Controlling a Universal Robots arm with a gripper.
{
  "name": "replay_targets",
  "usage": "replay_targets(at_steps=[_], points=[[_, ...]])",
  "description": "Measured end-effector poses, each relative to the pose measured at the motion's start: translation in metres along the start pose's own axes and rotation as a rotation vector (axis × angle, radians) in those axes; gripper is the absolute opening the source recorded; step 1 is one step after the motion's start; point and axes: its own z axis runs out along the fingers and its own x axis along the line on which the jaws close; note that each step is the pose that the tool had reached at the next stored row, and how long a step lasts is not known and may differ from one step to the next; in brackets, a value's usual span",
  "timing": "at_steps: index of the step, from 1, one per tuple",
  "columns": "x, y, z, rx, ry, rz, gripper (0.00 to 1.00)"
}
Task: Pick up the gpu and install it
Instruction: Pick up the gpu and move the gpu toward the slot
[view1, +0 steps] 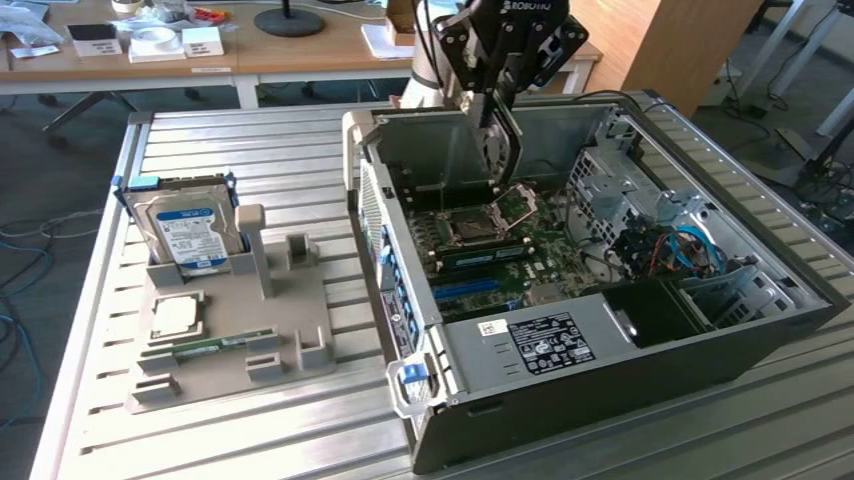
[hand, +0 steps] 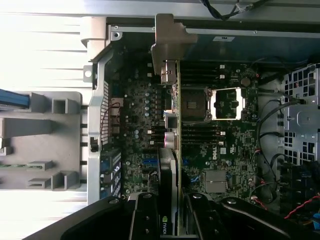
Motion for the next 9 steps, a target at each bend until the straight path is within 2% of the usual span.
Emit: replay_targets(at_steps=[9], points=[[-0.0021,0.0001,0.0001,-0.0001,0.0000,0.000,0.27]])
